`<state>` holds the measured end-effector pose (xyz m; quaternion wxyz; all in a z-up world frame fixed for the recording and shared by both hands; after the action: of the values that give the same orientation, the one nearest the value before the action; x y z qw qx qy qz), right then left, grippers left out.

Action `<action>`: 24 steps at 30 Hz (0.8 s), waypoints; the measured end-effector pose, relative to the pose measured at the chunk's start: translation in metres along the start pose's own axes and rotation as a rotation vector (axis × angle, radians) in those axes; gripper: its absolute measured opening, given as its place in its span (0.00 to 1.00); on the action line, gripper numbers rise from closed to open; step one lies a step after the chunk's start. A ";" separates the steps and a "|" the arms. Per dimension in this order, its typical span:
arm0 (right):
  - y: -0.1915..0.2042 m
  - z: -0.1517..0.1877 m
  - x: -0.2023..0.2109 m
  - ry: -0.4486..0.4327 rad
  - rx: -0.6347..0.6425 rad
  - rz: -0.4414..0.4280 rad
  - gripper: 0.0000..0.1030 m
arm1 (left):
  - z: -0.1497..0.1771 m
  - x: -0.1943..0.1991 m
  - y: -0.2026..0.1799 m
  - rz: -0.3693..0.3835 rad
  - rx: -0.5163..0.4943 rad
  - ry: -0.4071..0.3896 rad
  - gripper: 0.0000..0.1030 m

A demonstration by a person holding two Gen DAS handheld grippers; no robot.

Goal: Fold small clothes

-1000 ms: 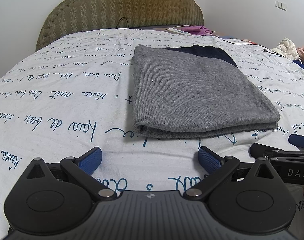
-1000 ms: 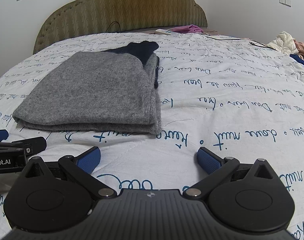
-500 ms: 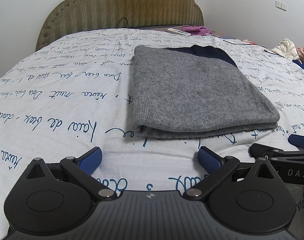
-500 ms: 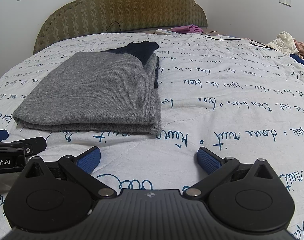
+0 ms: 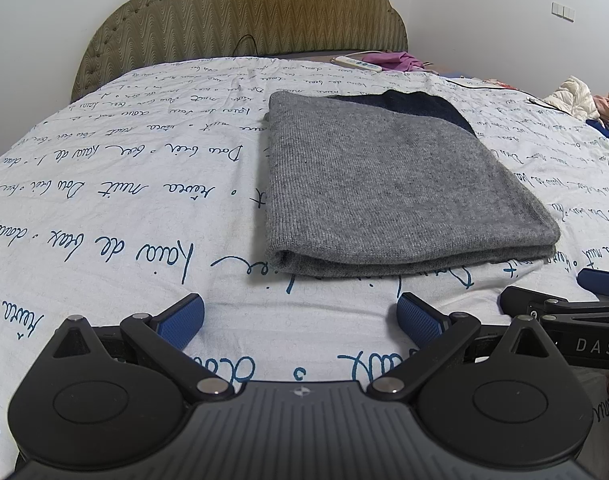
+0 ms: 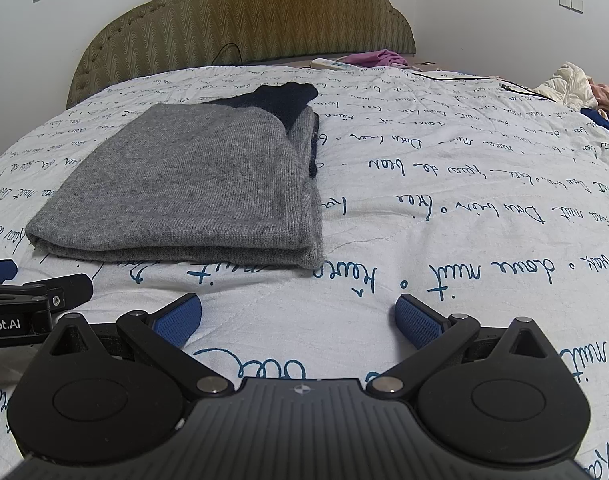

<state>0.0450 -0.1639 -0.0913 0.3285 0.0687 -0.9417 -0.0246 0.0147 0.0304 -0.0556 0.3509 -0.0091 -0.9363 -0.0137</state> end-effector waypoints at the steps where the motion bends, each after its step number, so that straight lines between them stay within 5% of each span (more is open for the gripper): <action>1: 0.000 0.000 0.000 0.000 0.000 0.000 0.99 | 0.000 0.000 0.000 0.000 0.000 0.000 1.00; 24: 0.000 0.000 0.000 0.000 0.000 0.000 0.99 | 0.000 0.002 0.000 0.007 0.005 -0.003 1.00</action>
<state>0.0450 -0.1640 -0.0914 0.3284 0.0687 -0.9417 -0.0245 0.0138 0.0308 -0.0542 0.3497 -0.0115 -0.9367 -0.0101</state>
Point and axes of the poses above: each gripper's, at about its wrist camera, not at the fingertips, and x roughly against the way its jaws point, y to its left, z to its underside, the point moved 4 cm from there along -x, roughly the way its jaws point, and after that the axes turned 2 degrees about -x, right-handed, at the moved point
